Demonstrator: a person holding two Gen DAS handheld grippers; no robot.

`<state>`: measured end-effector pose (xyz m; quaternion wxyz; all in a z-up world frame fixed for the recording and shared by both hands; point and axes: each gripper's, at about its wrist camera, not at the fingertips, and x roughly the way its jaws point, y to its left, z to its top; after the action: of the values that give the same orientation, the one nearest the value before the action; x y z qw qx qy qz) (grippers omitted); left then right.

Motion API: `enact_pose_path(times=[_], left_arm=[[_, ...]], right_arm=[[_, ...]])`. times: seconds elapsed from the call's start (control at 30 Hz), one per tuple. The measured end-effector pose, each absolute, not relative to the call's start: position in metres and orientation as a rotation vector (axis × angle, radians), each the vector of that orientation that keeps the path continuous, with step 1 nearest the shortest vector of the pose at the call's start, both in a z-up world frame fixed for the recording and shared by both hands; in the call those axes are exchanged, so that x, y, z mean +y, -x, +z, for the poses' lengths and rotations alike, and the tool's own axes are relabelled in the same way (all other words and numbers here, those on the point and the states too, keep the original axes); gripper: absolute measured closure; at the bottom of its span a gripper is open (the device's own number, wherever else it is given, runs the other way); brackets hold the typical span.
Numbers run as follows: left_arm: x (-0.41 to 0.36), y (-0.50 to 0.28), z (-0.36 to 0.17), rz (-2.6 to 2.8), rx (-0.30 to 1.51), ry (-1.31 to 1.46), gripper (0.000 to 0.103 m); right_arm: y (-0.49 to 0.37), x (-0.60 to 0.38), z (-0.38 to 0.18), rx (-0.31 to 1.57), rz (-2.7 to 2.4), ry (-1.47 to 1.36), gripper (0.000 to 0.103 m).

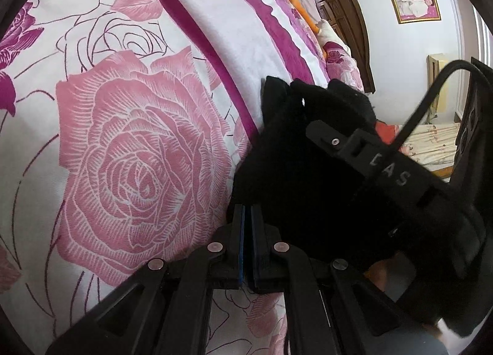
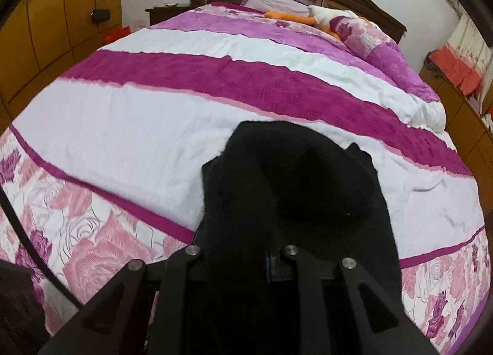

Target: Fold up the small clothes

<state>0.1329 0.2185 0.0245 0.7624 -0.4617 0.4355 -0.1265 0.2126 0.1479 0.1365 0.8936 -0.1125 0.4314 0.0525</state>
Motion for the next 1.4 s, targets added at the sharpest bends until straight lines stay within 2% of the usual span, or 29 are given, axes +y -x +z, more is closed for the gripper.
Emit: enact_pose_path(times=[0.33,0.43,0.5,0.57,0.73,0.8,0.87,0.97,1.0,1.23,1.4], left_arm=[[0.204,-0.135,0.028,-0.257,0.939,0.938,0.102],[0.204,-0.136,0.027,-0.259,0.937,0.948,0.102],[0.205,-0.136,0.026,-0.258,0.937,0.960,0.102],[0.207,-0.137,0.024,-0.246,0.939,0.984,0.103],[0.211,-0.134,0.030,-0.197,0.900,0.967,0.103],[0.212,-0.133,0.036,-0.182,0.868,0.936,0.098],[0.213,-0.133,0.041,-0.154,0.870,0.914,0.098],[0.221,-0.134,0.037,-0.136,0.866,0.955,0.098],[0.225,-0.134,0.036,-0.142,0.865,0.980,0.098],[0.247,-0.118,0.053,-0.114,0.742,0.974,0.097],[0.236,-0.124,0.075,-0.240,0.726,0.831,0.097]], right_arm=[[-0.220,0.128,0.118,1.007,0.211,0.054,0.082],[-0.219,0.134,0.116,1.027,0.237,0.076,0.068],[-0.215,0.137,0.119,1.027,0.278,0.060,0.042],[-0.211,0.139,0.122,1.022,0.331,0.034,0.028],[-0.204,0.131,0.129,1.028,0.439,-0.031,0.027],[-0.204,0.120,0.134,1.049,0.486,-0.106,0.028],[-0.205,0.102,0.140,1.069,0.580,-0.241,0.027],[-0.201,0.082,0.151,1.083,0.770,-0.438,0.017],[-0.199,0.076,0.156,1.072,0.775,-0.455,0.017],[-0.183,0.008,0.191,0.903,0.637,-0.421,0.016],[-0.179,-0.048,0.175,0.831,0.321,-0.296,0.014]])
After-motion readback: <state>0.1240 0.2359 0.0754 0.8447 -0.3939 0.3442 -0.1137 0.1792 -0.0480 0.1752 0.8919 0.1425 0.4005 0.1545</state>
